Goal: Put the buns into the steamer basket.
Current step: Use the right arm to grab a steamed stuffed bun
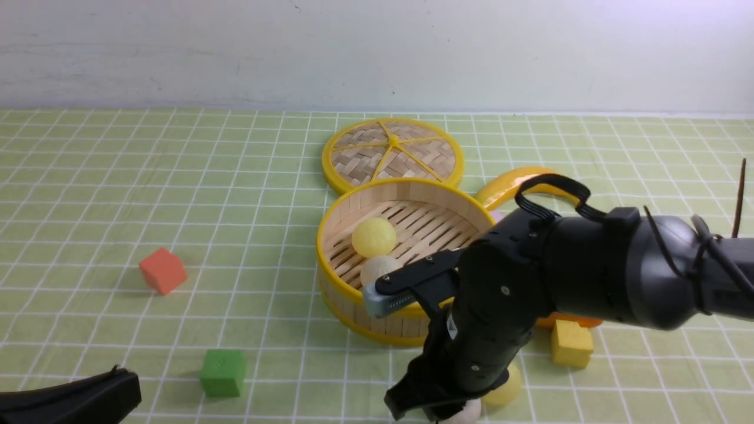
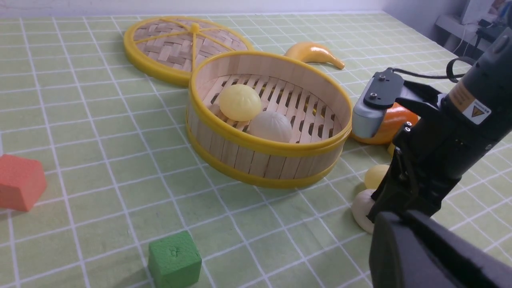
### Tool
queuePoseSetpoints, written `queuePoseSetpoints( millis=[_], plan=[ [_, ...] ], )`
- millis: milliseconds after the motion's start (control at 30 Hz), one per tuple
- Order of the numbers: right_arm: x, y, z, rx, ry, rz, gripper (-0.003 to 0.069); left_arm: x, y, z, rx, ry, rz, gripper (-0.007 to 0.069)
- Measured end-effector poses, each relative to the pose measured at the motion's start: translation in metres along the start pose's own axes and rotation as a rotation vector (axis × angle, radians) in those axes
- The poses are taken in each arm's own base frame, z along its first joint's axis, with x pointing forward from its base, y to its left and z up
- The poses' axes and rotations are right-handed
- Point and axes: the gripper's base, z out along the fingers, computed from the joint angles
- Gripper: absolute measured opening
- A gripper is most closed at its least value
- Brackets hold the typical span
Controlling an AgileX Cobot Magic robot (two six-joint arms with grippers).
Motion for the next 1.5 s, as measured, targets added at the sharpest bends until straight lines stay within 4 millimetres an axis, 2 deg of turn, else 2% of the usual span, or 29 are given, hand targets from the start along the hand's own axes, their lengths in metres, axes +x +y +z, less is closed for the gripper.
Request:
queuePoseSetpoints(
  millis=[167,300,400,633,933,1100,1267,1467,1500],
  plan=[
    [0.001,0.003,-0.010,-0.024,0.020,0.024,0.0265,0.000,0.000,0.000,0.000,0.000,0.000,-0.0013],
    [-0.001,0.004,-0.028,-0.029,-0.008,0.047,0.0262,0.000,0.000,0.000,0.000,0.000,0.000,-0.0013],
    [-0.002,0.001,-0.030,0.004,-0.022,0.068,0.0261,0.000,0.000,0.000,0.000,0.000,0.000,-0.0013],
    [-0.004,-0.004,-0.017,0.059,-0.004,0.093,0.0261,0.000,0.000,0.000,0.000,0.000,0.000,-0.0013],
    [-0.006,0.000,-0.020,0.032,-0.005,0.120,0.0262,0.000,0.000,0.000,0.000,0.000,0.000,-0.0005],
    [-0.006,0.000,-0.019,0.029,-0.010,0.123,0.0290,0.000,0.000,0.000,0.000,0.001,0.000,0.0000],
    [-0.007,0.000,-0.008,0.033,0.002,0.124,0.0315,0.000,0.000,0.000,0.000,0.001,0.000,0.0004],
    [-0.007,-0.001,-0.001,0.040,0.016,0.121,0.0311,0.000,0.000,0.000,0.000,0.001,0.000,0.0011],
    [-0.007,-0.001,-0.001,0.040,0.014,0.121,0.0293,0.000,0.000,0.000,0.000,0.001,0.000,0.0013]
  ],
)
